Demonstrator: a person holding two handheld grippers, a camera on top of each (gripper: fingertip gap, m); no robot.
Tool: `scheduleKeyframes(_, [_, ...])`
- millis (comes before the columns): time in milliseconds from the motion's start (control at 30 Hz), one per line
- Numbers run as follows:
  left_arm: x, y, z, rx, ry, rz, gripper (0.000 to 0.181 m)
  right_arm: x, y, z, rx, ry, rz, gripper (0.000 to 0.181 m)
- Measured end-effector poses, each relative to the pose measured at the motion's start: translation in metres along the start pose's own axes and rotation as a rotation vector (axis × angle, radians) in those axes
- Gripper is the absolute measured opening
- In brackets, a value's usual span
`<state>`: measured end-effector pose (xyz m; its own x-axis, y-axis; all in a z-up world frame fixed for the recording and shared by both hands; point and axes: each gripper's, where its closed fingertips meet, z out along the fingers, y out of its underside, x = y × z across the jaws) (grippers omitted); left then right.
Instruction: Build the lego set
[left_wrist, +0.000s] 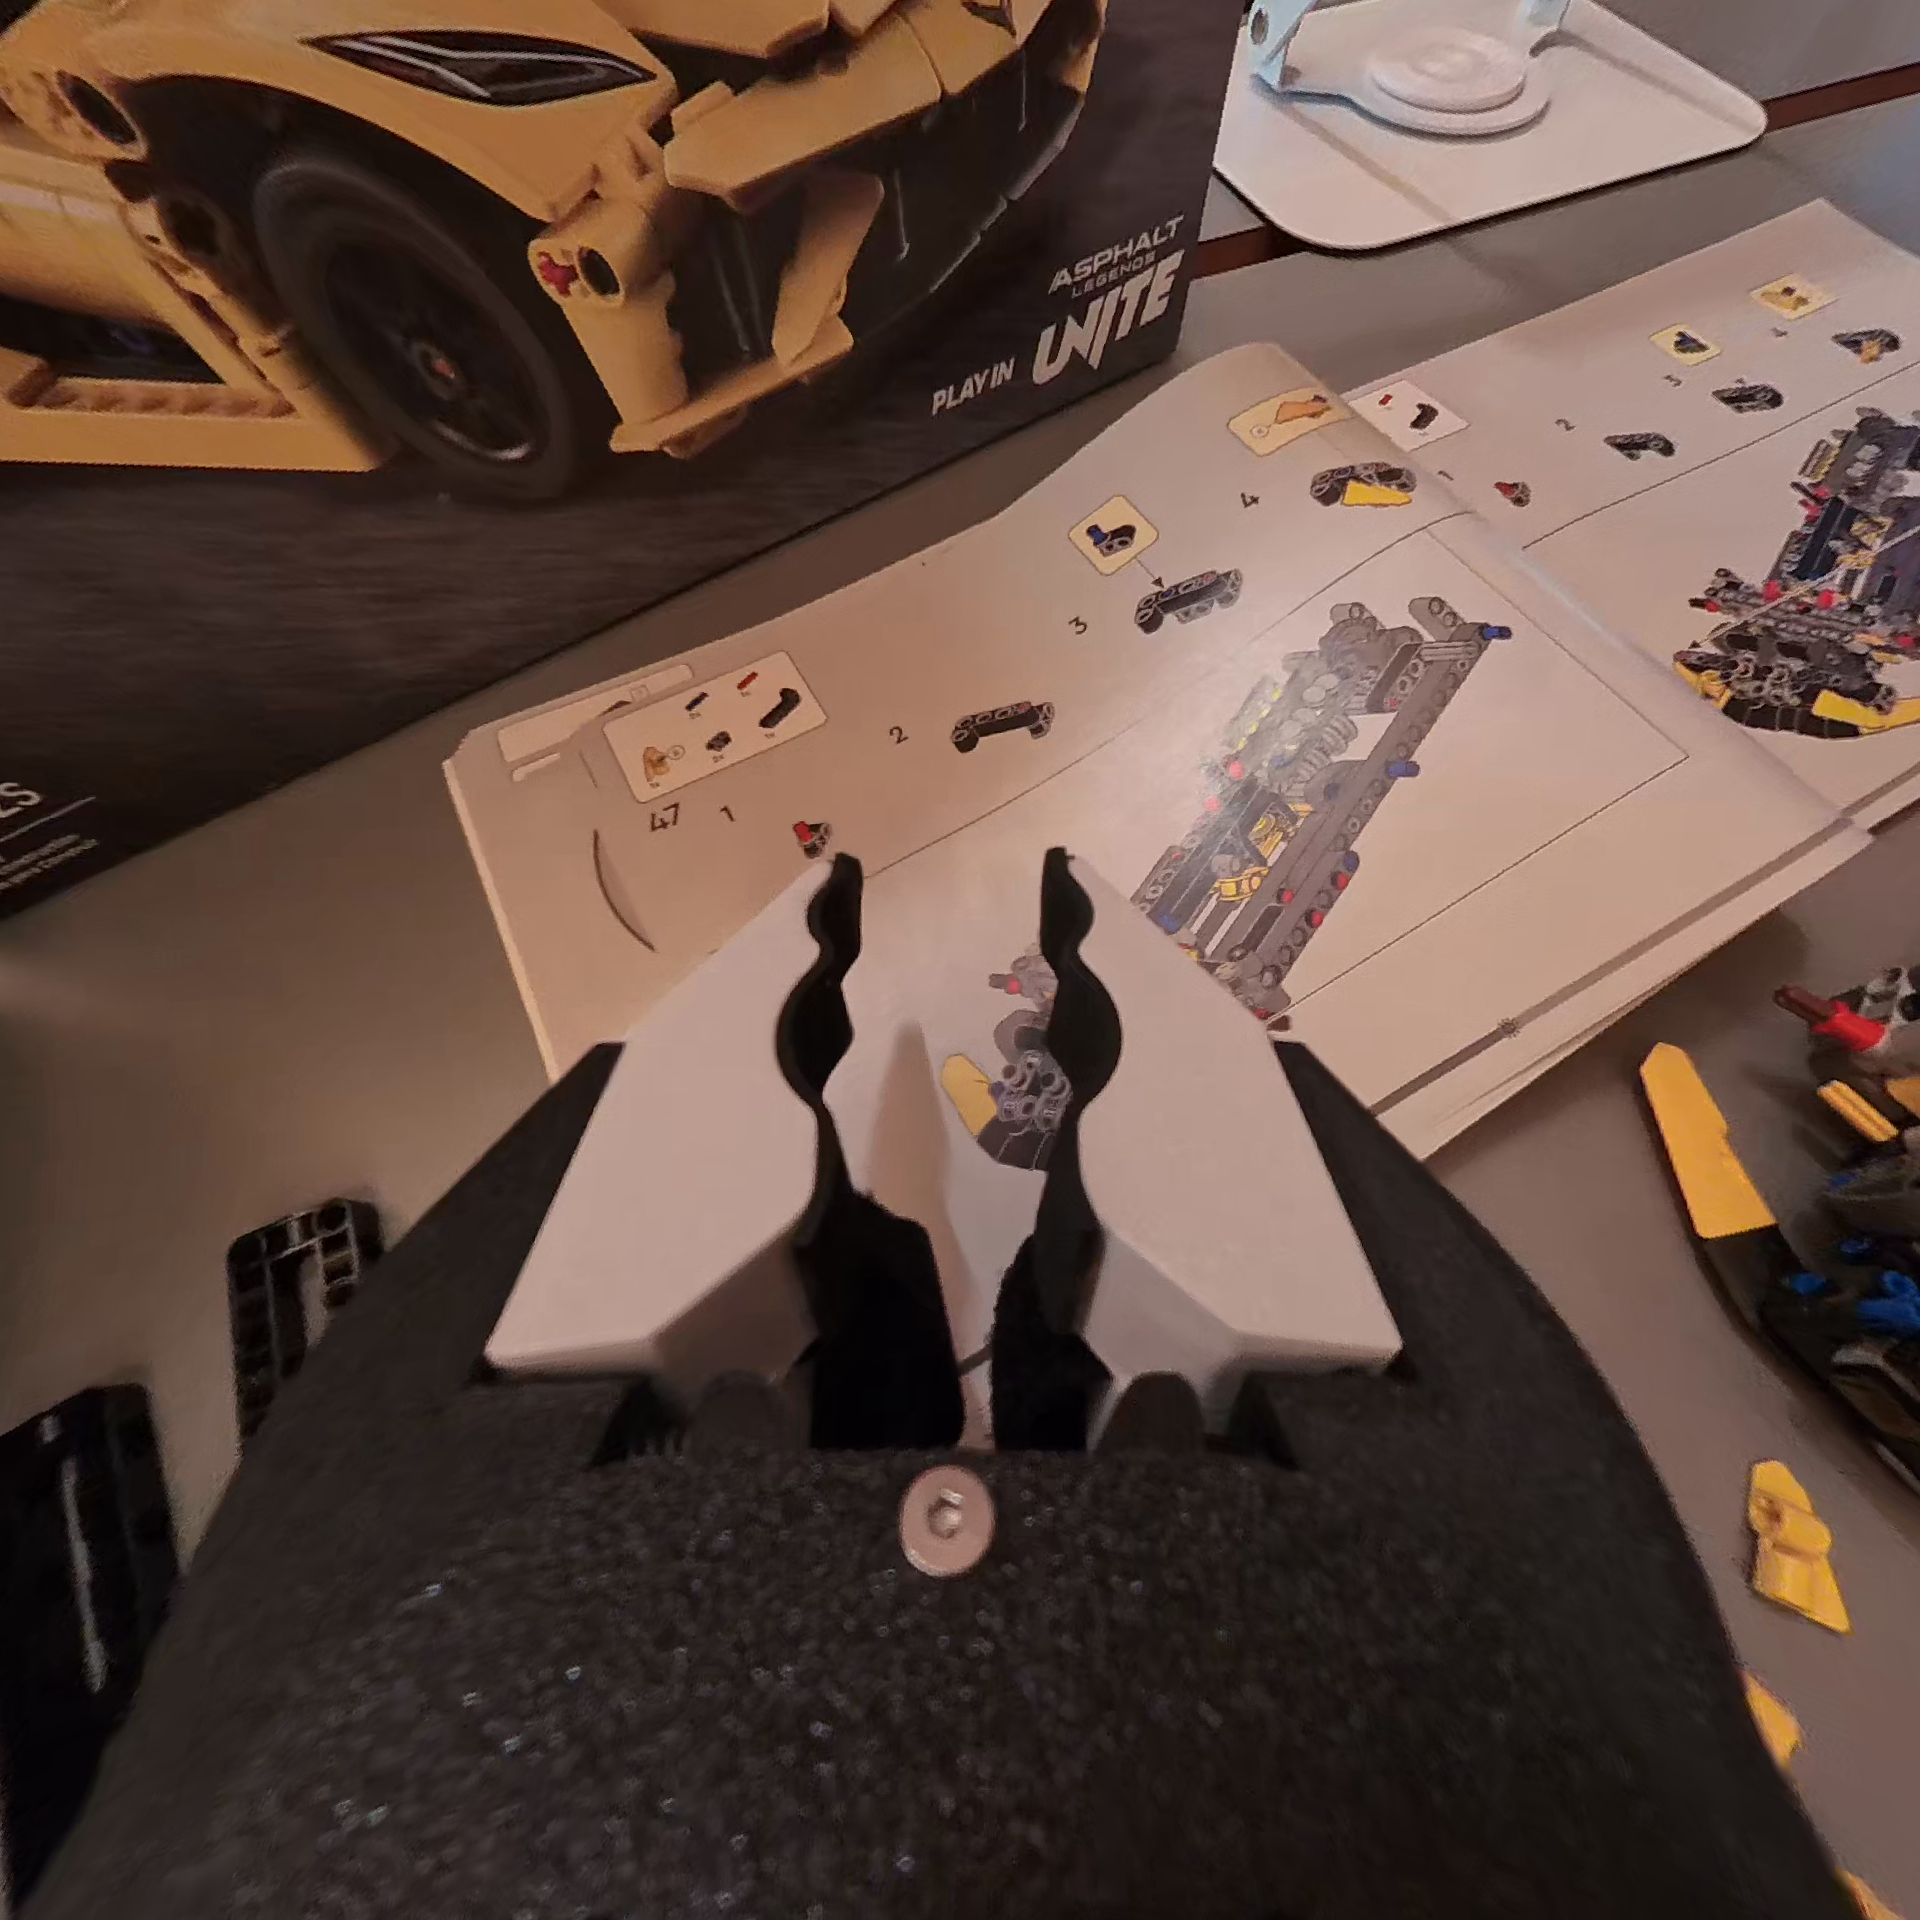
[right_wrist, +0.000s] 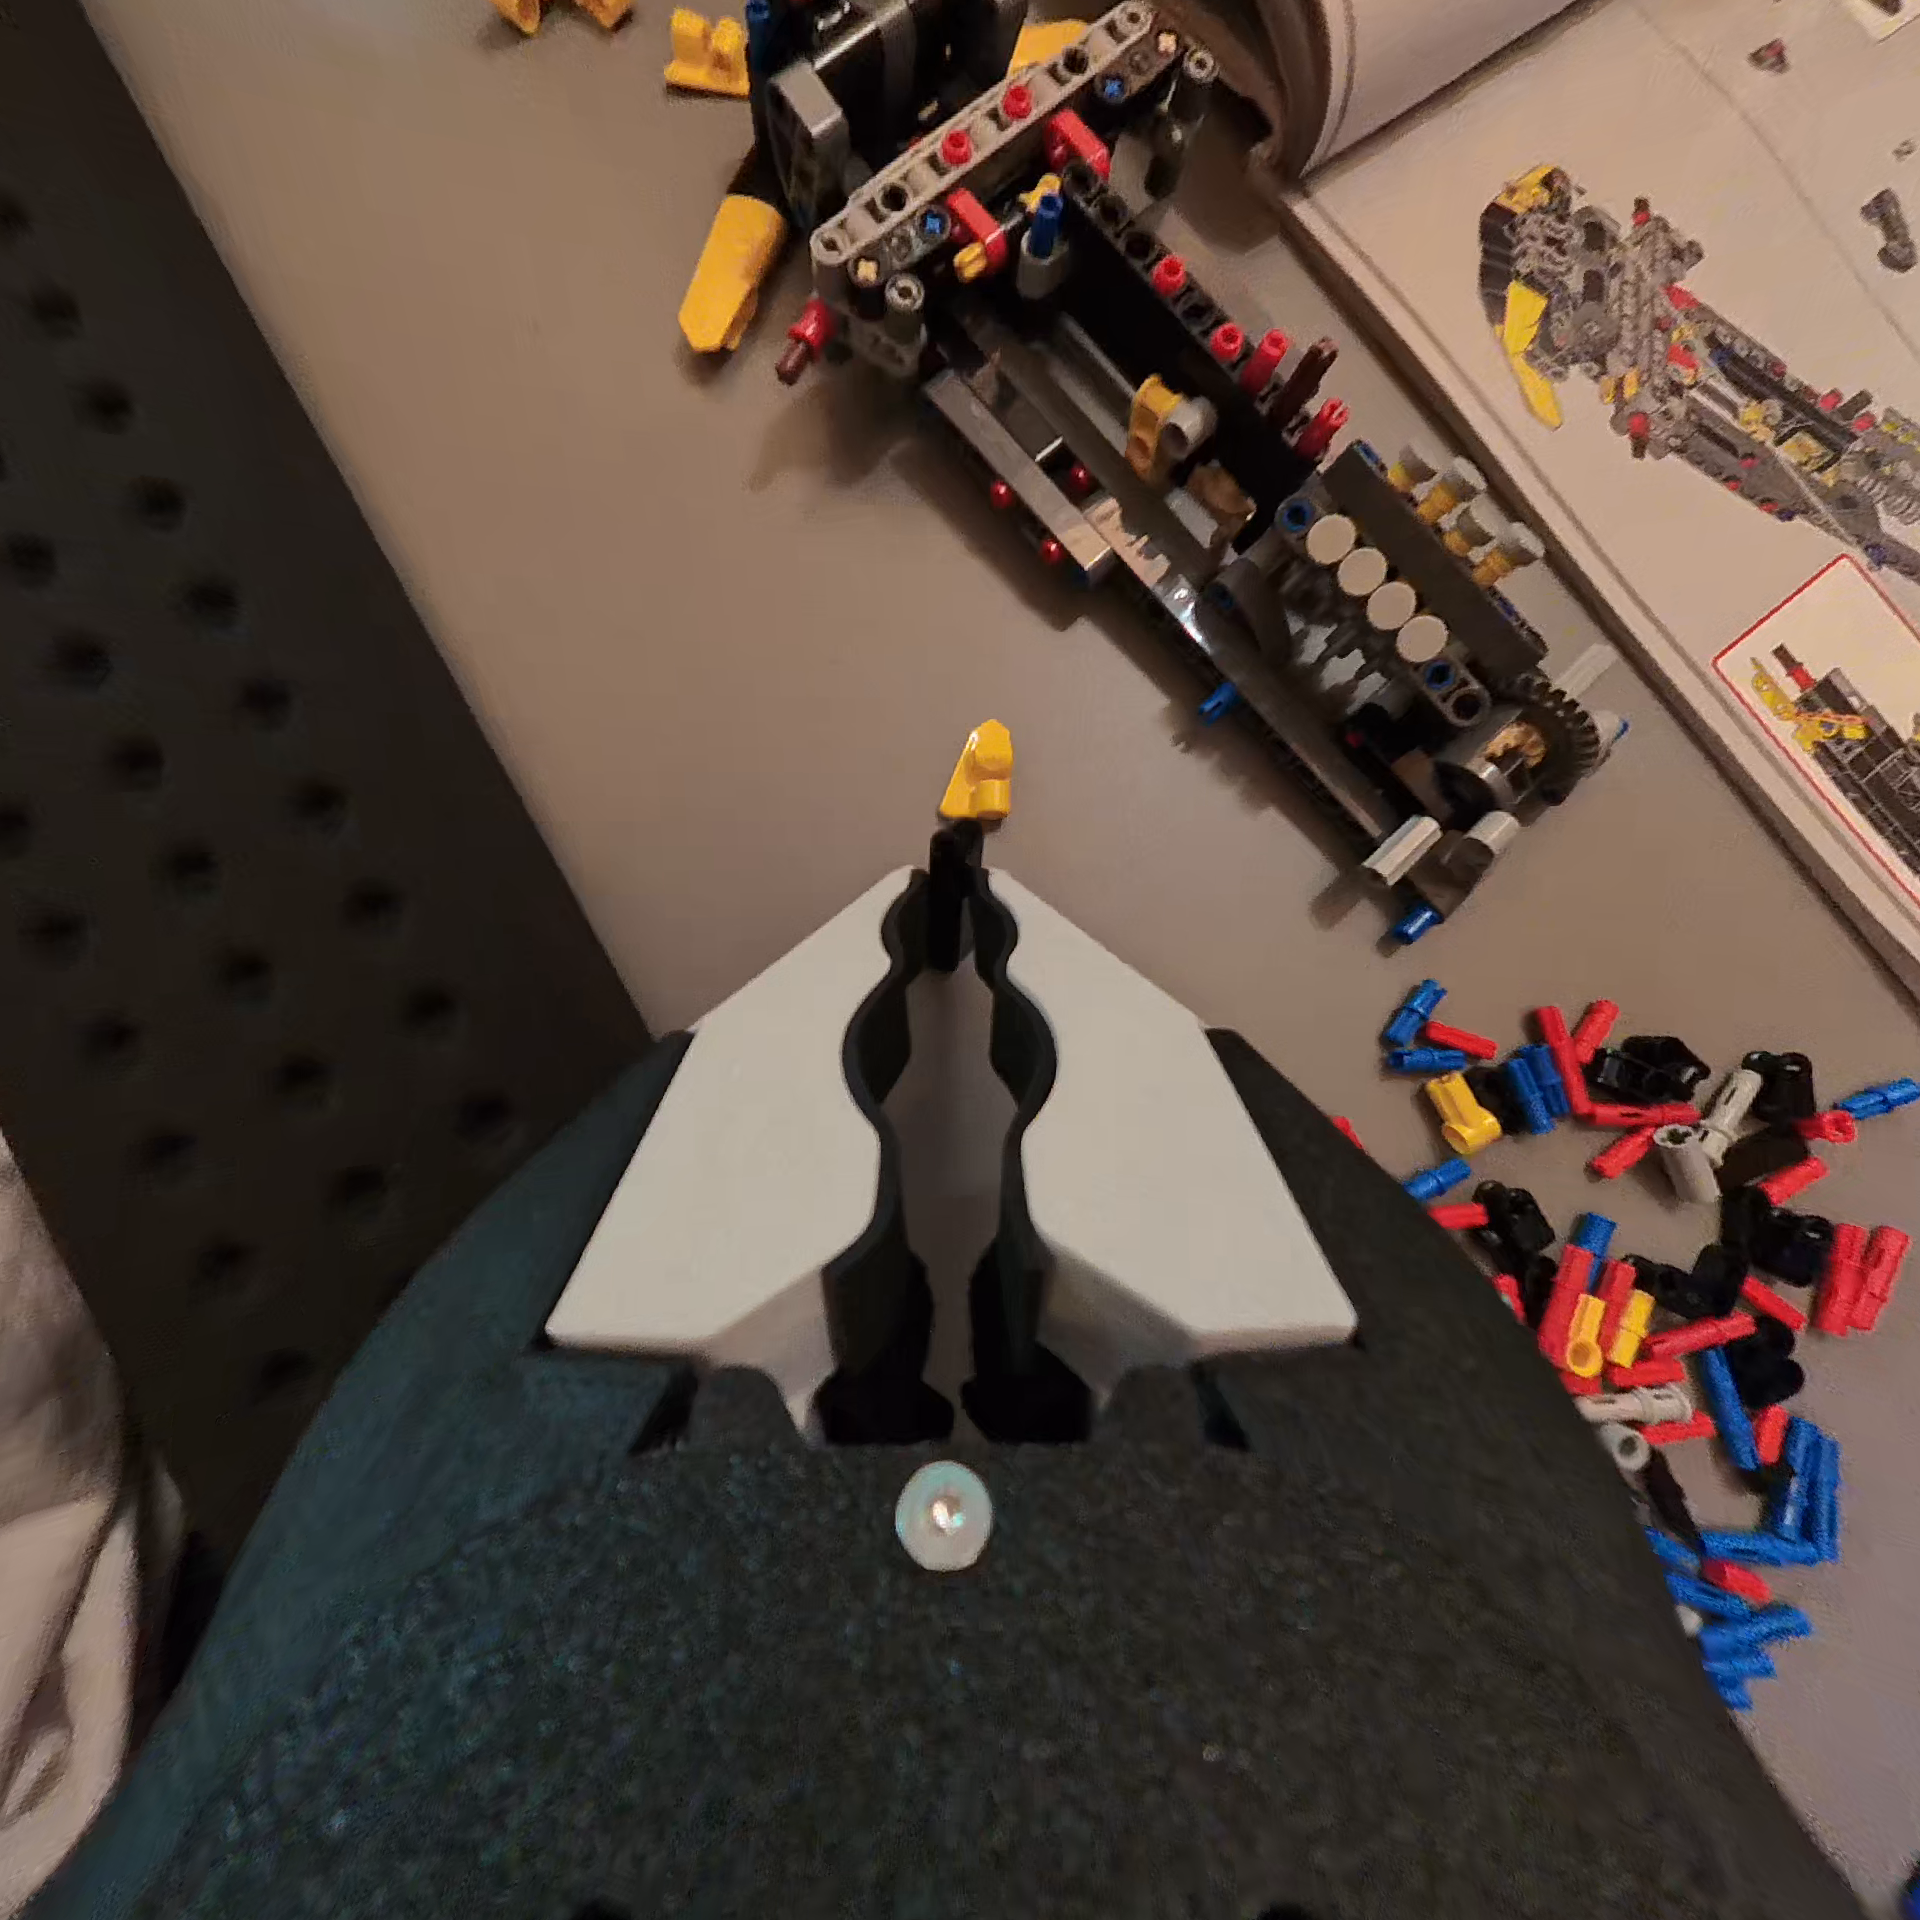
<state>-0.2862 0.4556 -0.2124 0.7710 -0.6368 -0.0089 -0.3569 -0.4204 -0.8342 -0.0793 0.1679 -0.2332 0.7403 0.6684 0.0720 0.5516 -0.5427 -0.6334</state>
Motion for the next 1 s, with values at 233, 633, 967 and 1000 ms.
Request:
scheduleKeyframes(233, [0.011,-0.01,0.01,-0.042,0.051,-0.039,0.033,0.008,-0.003,-0.002,0.097,-0.014,0.146,0.022])
scheduleKeyframes(633, [-0.029,-0.057,0.023,0.08,-0.092,-0.058,0.033,0.097,0.024,-0.006,0.145,0.342,0.292,0.017])
scheduleKeyframes(967, [-0.023,-0.054,0.013,0.097,-0.001,-0.051,0.033,0.099,0.035,0.003,0.072,0.357,0.333,0.01])
scheduleKeyframes(1000, [-0.021,-0.053,0.014,0.094,0.003,-0.044,0.033,0.099,0.035,0.003,0.071,0.348,0.337,0.009])
